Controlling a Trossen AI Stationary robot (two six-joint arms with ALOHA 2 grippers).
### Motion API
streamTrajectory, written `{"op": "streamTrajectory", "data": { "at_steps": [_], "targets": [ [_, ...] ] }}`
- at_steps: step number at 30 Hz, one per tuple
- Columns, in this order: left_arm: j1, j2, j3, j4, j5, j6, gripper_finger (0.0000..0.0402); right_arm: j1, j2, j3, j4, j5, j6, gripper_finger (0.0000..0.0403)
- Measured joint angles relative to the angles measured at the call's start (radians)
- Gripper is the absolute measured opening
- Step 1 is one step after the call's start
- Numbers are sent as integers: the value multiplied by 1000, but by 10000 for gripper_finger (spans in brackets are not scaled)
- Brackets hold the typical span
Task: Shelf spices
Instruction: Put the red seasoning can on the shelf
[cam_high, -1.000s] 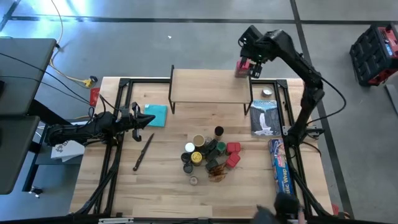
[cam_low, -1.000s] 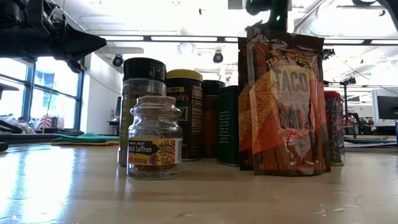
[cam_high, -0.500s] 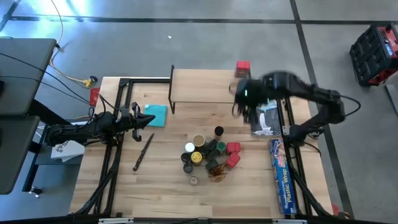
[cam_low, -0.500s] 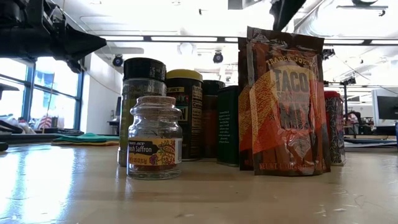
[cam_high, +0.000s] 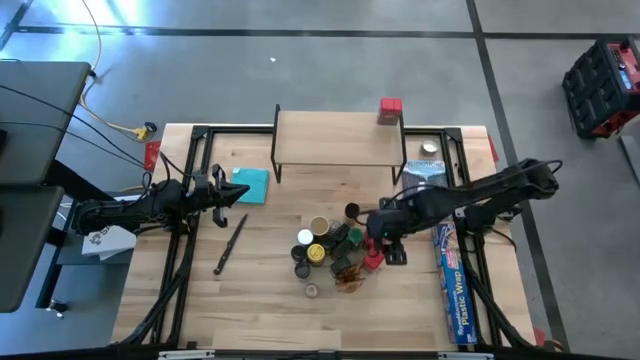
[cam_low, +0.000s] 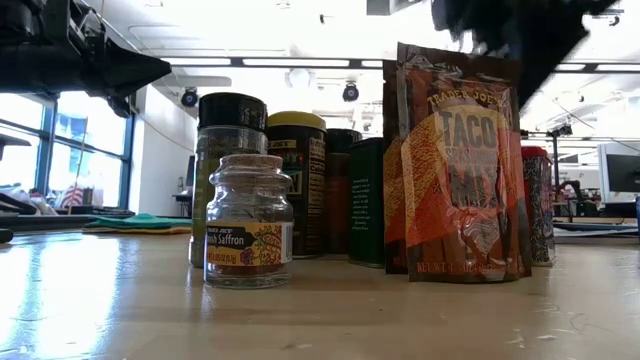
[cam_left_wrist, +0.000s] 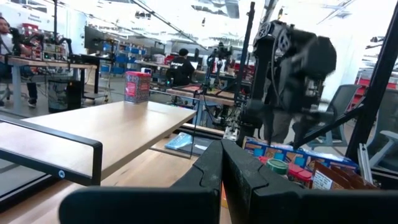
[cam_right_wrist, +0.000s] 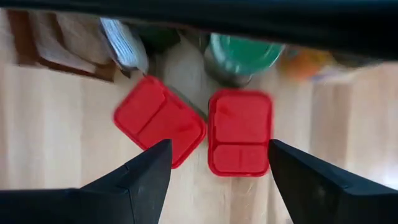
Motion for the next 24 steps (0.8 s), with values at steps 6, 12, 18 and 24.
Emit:
{"op": "streamTrajectory", "data": {
  "at_steps": [6,12,18,24],
  "targets": [
    [0,0,0,0,0,0,1,-9,51,-49,56,33,20,258],
    [0,0,0,0,0,0,1,-47,71,-49,75,26,16,258],
    [0,0,0,0,0,-2,1,-73,70,-49,71,-27,13,258],
    [0,0,0,0,0,-18,1,-51,69,-49,65,-28,32,258]
  ]
}}
